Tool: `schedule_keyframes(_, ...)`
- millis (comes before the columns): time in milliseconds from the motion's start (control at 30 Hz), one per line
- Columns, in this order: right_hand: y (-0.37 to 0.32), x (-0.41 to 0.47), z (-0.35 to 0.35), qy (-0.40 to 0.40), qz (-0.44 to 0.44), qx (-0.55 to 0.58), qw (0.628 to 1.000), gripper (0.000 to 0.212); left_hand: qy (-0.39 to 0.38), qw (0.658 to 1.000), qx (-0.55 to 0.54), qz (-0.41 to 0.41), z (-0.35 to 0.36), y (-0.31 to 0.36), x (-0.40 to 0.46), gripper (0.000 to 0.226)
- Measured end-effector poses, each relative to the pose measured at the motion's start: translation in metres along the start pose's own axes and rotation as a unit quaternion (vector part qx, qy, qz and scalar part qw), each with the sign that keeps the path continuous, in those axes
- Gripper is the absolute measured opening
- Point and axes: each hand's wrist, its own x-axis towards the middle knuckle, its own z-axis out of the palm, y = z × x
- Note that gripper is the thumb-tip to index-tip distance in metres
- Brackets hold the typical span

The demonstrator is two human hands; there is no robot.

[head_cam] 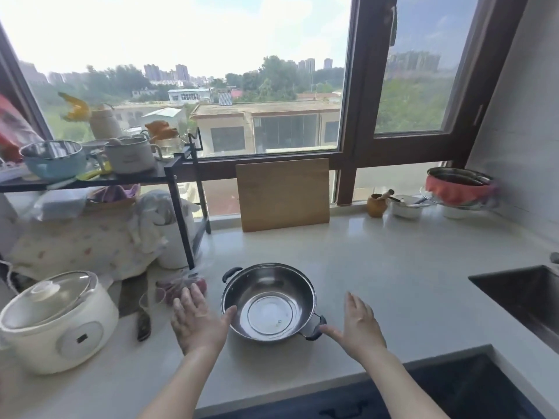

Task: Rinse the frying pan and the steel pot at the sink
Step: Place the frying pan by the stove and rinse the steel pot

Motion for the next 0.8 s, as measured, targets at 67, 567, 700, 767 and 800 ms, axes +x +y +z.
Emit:
schedule_keyframes(67,0.002,0.016,0.017,-0.032,-0.009,0.016,0.999,0.11,-0.006,1.0,0.01,-0.002,0.014,0.006,0.015,0.107)
schedule_keyframes(567,0.01,0.092,0.092,-0.163,-0.069,0.151,0.973,0.122,-0.072,0.995,0.067,0.024,0.089,0.022,0.116,0.104)
schedule_keyframes(700,0.025,0.114,0.084,-0.194,-0.029,0.125,0.973,0.126,-0.152,0.986,0.015,0.06,0.102,0.023,0.146,0.105)
schedule_keyframes(767,0.034,0.126,0.077,-0.21,-0.032,0.098,0.972,0.13,-0.199,0.974,0.013,0.104,0.108,0.019,0.161,0.106)
schedule_keyframes(800,0.038,0.131,0.074,-0.22,-0.038,0.082,0.971,0.13,-0.221,0.966,0.018,0.129,0.109,0.015,0.167,0.107)
